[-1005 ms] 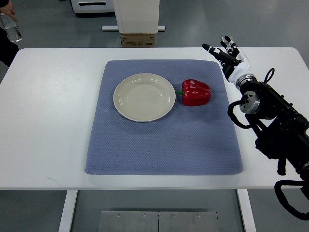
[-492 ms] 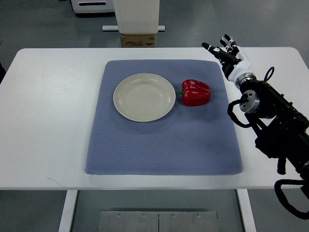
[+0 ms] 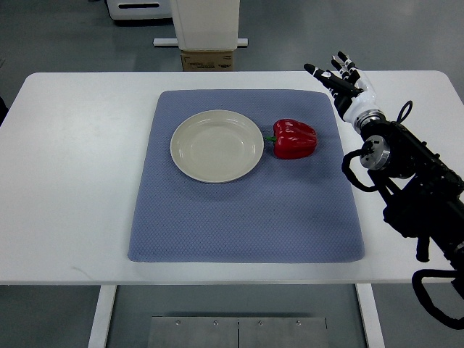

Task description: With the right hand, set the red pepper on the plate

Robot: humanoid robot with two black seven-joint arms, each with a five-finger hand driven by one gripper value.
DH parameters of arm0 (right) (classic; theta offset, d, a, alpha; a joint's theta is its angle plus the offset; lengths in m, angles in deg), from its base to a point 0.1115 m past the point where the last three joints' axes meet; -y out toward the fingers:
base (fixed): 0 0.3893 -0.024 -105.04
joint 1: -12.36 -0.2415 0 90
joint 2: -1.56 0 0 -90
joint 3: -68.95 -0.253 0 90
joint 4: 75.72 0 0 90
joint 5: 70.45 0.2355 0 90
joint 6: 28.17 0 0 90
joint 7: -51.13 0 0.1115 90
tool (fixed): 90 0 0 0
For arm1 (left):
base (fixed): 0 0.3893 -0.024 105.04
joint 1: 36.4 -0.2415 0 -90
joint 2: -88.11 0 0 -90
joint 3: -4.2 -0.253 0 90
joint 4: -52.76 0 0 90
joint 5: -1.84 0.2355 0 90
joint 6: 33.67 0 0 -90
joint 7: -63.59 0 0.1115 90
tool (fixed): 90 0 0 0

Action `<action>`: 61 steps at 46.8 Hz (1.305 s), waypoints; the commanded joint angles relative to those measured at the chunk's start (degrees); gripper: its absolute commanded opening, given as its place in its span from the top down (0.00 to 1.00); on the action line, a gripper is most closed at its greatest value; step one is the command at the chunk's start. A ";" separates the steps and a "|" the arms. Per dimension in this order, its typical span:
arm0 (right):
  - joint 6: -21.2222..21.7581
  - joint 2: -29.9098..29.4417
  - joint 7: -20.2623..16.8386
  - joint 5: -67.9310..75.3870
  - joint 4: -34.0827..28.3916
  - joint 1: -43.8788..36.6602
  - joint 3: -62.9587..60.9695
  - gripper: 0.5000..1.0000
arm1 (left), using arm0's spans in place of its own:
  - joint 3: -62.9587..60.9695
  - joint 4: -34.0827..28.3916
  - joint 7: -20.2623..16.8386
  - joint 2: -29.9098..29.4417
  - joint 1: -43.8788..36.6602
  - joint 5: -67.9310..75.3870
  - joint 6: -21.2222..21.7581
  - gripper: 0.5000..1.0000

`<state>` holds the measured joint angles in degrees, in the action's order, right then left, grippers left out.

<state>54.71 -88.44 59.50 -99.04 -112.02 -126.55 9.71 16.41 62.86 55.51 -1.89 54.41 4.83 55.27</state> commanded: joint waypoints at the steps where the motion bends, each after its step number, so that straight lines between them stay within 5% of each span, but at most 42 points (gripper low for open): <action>1: 0.00 0.00 0.59 0.03 0.09 0.30 0.09 0.00 | 0.00 0.00 0.00 0.00 -0.02 0.00 0.01 0.00; 47: 0.26 0.00 0.59 0.03 0.35 1.10 0.35 0.00 | 0.00 0.00 0.00 0.00 -0.02 0.00 0.01 0.00; 61: 5.27 0.00 0.41 -0.59 0.18 0.92 6.50 0.00 | 0.00 0.00 0.00 0.00 -0.02 0.00 0.01 0.00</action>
<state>58.89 -88.44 59.83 -99.15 -111.67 -125.60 15.23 16.41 62.86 55.51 -1.89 54.42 4.83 55.27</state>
